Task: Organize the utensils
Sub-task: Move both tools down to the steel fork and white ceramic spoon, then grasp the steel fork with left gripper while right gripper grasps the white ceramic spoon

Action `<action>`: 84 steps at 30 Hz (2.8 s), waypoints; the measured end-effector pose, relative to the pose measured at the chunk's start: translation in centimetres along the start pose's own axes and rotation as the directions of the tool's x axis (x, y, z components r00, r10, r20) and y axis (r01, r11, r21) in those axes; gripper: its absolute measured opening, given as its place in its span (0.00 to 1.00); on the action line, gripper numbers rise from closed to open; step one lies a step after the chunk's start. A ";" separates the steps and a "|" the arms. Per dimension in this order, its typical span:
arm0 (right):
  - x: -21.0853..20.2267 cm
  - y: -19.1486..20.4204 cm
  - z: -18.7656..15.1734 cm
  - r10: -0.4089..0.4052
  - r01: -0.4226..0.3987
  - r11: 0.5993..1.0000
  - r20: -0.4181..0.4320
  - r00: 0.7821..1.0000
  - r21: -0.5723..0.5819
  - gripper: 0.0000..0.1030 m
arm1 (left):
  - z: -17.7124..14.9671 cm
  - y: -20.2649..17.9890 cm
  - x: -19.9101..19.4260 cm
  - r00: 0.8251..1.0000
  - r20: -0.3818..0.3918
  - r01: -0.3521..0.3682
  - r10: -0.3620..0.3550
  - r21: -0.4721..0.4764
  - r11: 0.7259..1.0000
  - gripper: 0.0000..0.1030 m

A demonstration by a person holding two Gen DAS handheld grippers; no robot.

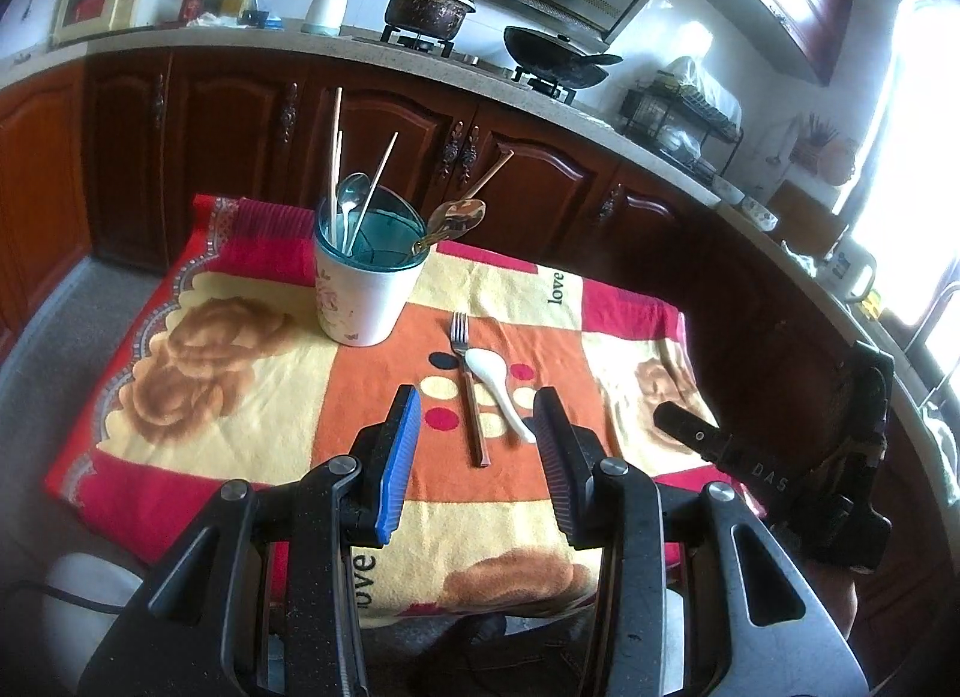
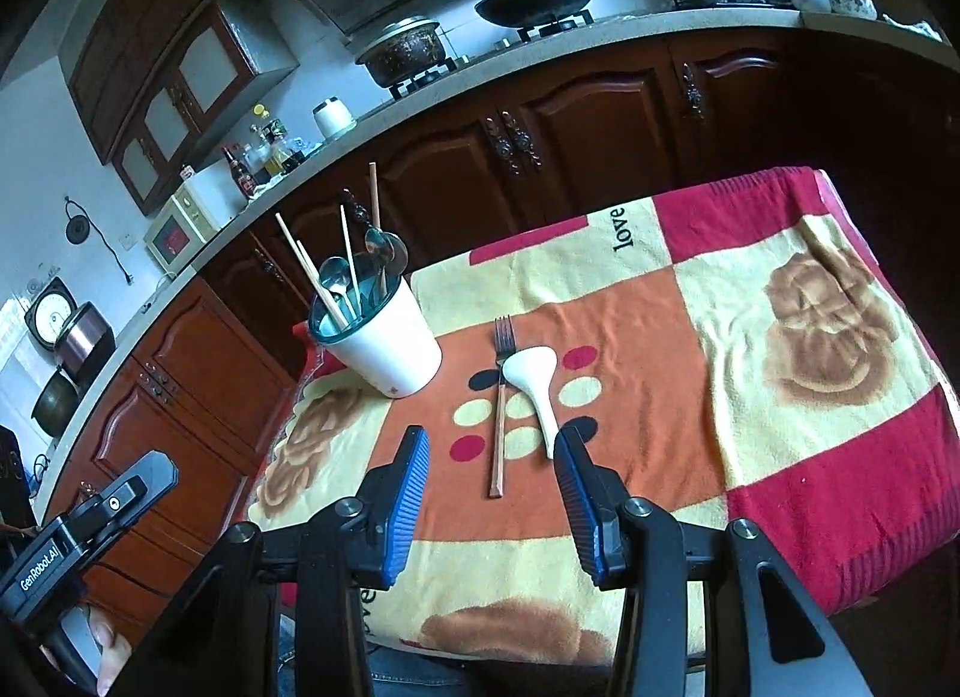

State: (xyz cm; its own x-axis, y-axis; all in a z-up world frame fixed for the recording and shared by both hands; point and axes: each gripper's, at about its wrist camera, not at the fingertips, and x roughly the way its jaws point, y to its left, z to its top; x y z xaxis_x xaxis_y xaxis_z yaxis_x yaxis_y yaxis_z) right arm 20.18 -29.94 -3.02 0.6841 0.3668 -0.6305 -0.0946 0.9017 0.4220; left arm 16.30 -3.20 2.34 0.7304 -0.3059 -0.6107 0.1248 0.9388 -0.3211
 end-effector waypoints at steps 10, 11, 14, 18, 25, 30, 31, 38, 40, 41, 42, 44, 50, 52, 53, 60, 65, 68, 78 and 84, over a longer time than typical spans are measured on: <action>1.1 -1.0 0.6 0.003 -0.003 1.000 -0.002 1.000 0.007 0.38 | -0.2 0.1 2.1 1.000 -0.026 -0.012 0.012 0.007 1.000 0.37; 1.3 -1.2 0.7 0.000 0.000 1.000 -0.004 1.000 0.008 0.37 | -0.2 0.1 2.4 1.000 -0.028 -0.010 0.011 0.004 1.000 0.37; 1.7 -1.8 1.1 0.003 -0.003 1.000 -0.011 1.000 0.011 0.35 | -0.2 0.3 3.2 0.999 -0.043 -0.006 0.006 -0.006 1.000 0.37; 2.2 -2.6 1.7 0.006 -0.006 1.000 -0.014 1.000 0.007 0.32 | -0.1 0.7 4.9 0.998 -0.063 0.002 -0.004 -0.021 1.000 0.37; 4.8 -4.5 2.6 0.035 -0.033 0.999 -0.065 0.997 0.032 0.29 | 0.3 0.7 9.6 0.992 -0.122 0.016 -0.020 -0.031 0.999 0.37; 9.8 -5.2 3.8 0.090 -0.088 0.996 -0.195 0.977 0.021 0.29 | 0.4 1.4 12.4 0.988 -0.150 0.015 -0.022 -0.045 0.999 0.37; 11.3 -5.1 4.0 0.102 -0.101 0.995 -0.233 0.967 0.014 0.31 | 0.5 1.8 13.2 0.987 -0.161 0.010 -0.018 -0.050 0.999 0.37; 20.3 -3.8 4.7 -0.001 -0.045 0.991 -0.348 0.937 -0.123 0.50 | 0.5 3.9 16.3 0.980 -0.198 -0.011 -0.002 -0.064 0.998 0.37; 22.4 -3.3 5.1 -0.052 -0.015 0.984 -0.364 0.930 -0.179 0.50 | 0.4 4.4 16.9 0.978 -0.208 -0.010 -0.004 -0.066 0.998 0.37; 23.5 -3.1 5.2 -0.086 0.008 0.978 -0.371 0.925 -0.207 0.50 | 0.4 4.6 17.0 0.978 -0.210 -0.009 -0.005 -0.067 0.998 0.37; 24.4 -2.8 5.3 -0.103 0.012 0.973 -0.383 0.918 -0.231 0.50 | 0.4 4.8 17.1 0.977 -0.212 -0.007 -0.008 -0.068 0.998 0.37; 25.7 -2.5 5.3 -0.125 0.016 0.964 -0.401 0.908 -0.266 0.50 | 0.3 5.1 17.4 0.977 -0.215 0.000 -0.015 -0.070 0.998 0.37; 27.4 -1.3 4.8 -0.225 0.063 0.921 -0.392 0.892 -0.385 0.53 | 0.3 5.5 18.0 0.974 -0.227 0.012 -0.029 -0.079 0.997 0.37; 27.8 -1.1 4.7 -0.242 0.079 0.914 -0.378 0.894 -0.398 0.56 | 0.4 5.4 18.2 0.972 -0.233 0.015 -0.033 -0.080 0.997 0.37; 28.0 -0.9 4.7 -0.252 0.088 0.909 -0.370 0.894 -0.407 0.56 | 0.5 5.3 18.3 0.972 -0.234 0.014 -0.032 -0.080 0.997 0.37; 26.3 -3.6 4.7 -0.231 0.151 0.956 -0.330 0.915 -0.251 0.51 | 0.9 4.8 20.6 0.952 -0.302 0.021 -0.055 -0.114 0.993 0.37; 23.5 -8.0 5.6 -0.190 0.170 0.981 -0.272 0.943 -0.096 0.51 | 0.5 3.0 25.1 0.913 -0.401 0.018 -0.070 -0.133 0.991 0.37; 22.4 -9.5 5.8 -0.176 0.166 0.984 -0.241 0.955 -0.061 0.51 | 0.4 1.6 27.3 0.901 -0.430 0.010 -0.060 -0.117 0.993 0.37; 21.3 -10.5 6.6 -0.119 0.122 0.992 -0.189 0.975 0.008 0.51 | -1.0 -0.2 28.9 0.892 -0.442 -0.087 0.096 0.041 0.995 0.08; 20.6 -10.7 6.7 -0.099 0.104 0.994 -0.177 0.979 0.017 0.51 | -3.6 1.4 24.3 0.879 -0.464 -0.077 0.111 0.090 0.993 0.07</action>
State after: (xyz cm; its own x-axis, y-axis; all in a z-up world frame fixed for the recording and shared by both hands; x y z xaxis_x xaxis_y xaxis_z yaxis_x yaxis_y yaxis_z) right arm 40.15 -33.54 -16.16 0.5511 0.3102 -0.7746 -0.0109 0.9309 0.3651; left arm 31.81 -9.86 -15.56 0.3438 -0.2386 -0.9082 0.1277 0.9701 -0.2065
